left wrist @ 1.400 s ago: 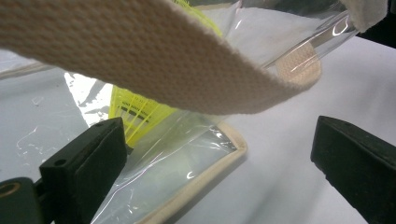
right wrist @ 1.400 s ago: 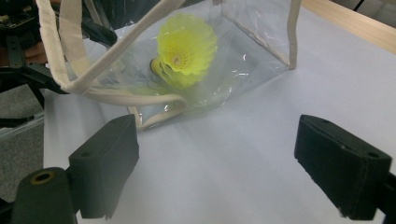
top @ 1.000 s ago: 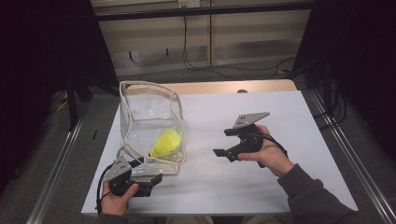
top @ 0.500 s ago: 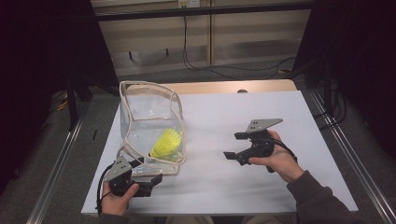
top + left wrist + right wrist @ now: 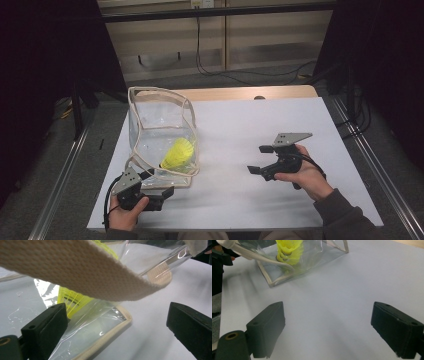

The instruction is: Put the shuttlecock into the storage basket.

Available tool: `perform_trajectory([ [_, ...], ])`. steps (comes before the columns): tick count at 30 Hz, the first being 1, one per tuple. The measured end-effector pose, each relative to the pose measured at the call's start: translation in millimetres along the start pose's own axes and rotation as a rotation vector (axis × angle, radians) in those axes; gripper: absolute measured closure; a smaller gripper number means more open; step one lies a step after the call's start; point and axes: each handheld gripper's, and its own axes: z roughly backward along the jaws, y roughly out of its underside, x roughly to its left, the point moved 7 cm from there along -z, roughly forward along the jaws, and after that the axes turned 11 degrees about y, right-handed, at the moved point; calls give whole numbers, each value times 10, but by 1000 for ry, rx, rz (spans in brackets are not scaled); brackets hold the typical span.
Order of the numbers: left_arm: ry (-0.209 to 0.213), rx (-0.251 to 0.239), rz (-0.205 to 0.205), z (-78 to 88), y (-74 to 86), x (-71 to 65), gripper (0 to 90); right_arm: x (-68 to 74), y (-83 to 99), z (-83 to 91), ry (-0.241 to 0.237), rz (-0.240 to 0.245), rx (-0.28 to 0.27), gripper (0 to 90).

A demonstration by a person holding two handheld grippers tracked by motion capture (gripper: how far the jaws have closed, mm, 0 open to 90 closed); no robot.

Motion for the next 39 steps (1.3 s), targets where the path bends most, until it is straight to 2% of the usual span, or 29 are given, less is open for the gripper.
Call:
perform_trajectory([
  [15, -1, 0, -2, -2, -3, -5, 35, -118, 161, 113, 32, -10, -12, 113],
  [39, -2, 9, -7, -11, 3, -6, 35, -221, 358, 214, 58, -21, -12, 114],
])
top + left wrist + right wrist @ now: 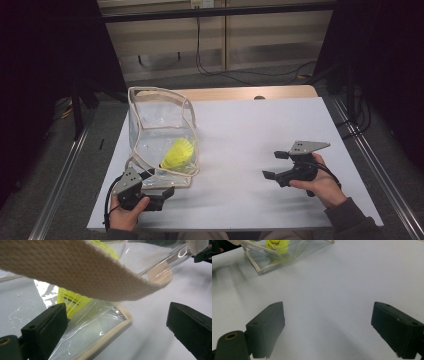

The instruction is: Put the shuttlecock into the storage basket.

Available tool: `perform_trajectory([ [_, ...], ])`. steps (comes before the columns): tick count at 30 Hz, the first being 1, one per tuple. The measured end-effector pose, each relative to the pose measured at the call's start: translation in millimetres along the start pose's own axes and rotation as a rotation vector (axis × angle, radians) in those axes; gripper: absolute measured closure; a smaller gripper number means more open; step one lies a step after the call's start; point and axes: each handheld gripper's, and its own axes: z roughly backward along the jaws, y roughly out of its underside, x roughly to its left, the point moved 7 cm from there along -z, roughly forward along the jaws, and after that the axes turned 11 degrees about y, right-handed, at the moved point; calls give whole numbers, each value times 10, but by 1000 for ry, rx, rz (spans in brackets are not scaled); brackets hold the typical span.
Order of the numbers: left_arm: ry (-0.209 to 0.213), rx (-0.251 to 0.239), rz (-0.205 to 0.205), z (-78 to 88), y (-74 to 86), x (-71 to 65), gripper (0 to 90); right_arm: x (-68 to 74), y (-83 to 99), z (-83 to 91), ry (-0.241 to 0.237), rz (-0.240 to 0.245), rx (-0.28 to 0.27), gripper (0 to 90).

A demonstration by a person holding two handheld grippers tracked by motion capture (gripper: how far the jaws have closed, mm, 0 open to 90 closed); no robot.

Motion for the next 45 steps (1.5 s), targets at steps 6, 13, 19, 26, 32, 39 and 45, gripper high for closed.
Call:
perform_trajectory([
  [6, 4, 0, 2, -5, 4, 1, 35, -19, 36, 24, 5, -4, -3, 114],
  [13, 3, 1, 2, -8, 4, 1, 35, -49, 98, 46, 11, -7, 1, 114],
  [19, 3, 2, 3, -7, 4, 1, 35, -66, 130, 72, 15, -8, 0, 113],
  [26, 4, 8, 1, -10, 7, 2, 35, -96, 174, 113, 23, -12, -4, 112],
  [32, 3, 6, 3, -16, 5, -2, 35, -116, 206, 145, 29, -13, -9, 112],
  [39, 4, 8, 0, -21, 4, -2, 35, -134, 239, 186, 32, -16, -14, 110],
  [45, 5, 15, -1, -27, 6, -2, 35, -151, 287, 218, 34, -13, -16, 106],
])
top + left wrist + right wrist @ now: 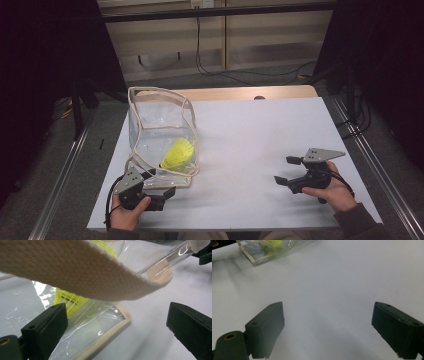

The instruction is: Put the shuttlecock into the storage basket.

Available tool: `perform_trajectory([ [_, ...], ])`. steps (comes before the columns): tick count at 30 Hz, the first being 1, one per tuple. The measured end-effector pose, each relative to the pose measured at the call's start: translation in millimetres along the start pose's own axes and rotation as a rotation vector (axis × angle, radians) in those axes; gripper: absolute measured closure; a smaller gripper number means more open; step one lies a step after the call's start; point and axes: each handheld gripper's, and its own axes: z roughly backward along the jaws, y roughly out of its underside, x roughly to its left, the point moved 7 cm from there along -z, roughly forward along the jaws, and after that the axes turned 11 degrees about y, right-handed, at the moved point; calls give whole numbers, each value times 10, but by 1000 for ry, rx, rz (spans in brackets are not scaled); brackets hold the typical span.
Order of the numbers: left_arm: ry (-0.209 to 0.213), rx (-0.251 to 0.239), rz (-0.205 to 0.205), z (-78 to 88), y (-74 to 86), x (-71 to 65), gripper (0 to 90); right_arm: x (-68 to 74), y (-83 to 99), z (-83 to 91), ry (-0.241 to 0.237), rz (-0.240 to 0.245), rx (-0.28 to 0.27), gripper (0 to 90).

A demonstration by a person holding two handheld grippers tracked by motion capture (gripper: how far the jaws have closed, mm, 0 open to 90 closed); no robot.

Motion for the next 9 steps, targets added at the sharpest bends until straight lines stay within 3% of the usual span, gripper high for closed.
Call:
perform_trajectory([
  [9, 3, 1, 1, -21, 0, -6, 35, -27, 61, 2, 11, -2, 0, 94],
])
